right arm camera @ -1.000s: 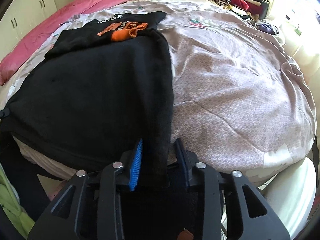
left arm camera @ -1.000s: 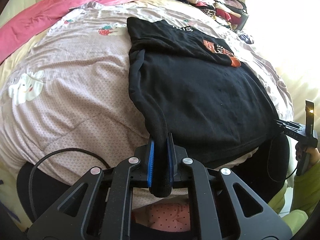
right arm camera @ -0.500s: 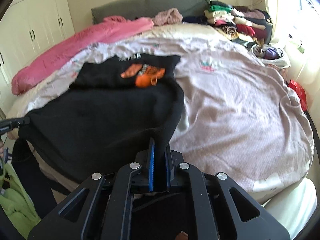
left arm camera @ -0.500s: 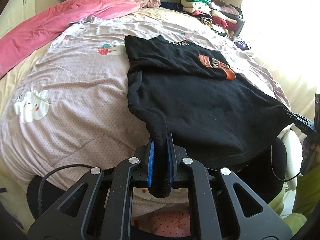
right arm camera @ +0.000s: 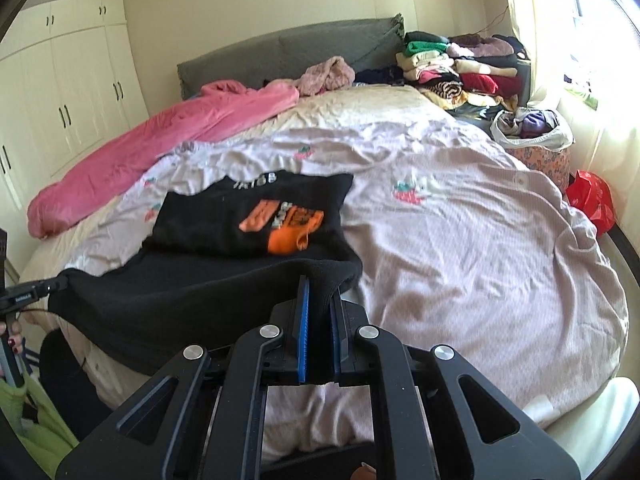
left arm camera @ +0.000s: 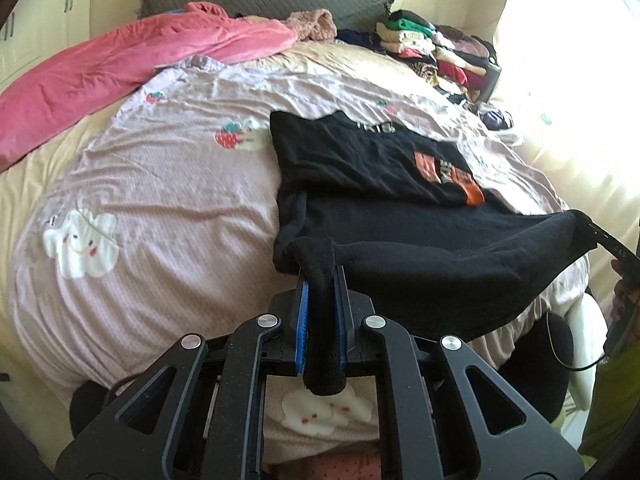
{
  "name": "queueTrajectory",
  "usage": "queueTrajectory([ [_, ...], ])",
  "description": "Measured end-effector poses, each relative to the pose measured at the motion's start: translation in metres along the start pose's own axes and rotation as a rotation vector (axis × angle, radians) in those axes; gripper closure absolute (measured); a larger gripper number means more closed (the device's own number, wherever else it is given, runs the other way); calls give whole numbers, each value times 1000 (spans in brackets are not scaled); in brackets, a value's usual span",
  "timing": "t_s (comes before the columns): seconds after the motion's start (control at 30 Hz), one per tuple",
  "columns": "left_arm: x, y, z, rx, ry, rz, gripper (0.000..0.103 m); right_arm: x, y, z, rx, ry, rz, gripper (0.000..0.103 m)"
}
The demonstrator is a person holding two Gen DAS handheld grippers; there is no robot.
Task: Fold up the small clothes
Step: 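Lift the hem with both grippers and fold it toward the collar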
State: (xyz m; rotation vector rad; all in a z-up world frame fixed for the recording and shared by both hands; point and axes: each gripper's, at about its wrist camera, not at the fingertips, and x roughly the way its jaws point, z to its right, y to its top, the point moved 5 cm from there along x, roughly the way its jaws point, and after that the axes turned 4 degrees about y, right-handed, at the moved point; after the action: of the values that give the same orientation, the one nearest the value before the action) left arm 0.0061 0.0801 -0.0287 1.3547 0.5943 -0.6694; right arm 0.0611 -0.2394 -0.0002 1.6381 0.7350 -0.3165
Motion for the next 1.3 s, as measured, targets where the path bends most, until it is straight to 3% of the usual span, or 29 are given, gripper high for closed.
queueTrajectory([
  [0.67, 40, 87, -4, -13, 52, 113, 98, 50, 65, 11, 51, -19, 67, 95],
  [1.3, 91, 115, -11, -13, 110, 93, 98, 112, 89, 21, 28, -80, 44, 95],
])
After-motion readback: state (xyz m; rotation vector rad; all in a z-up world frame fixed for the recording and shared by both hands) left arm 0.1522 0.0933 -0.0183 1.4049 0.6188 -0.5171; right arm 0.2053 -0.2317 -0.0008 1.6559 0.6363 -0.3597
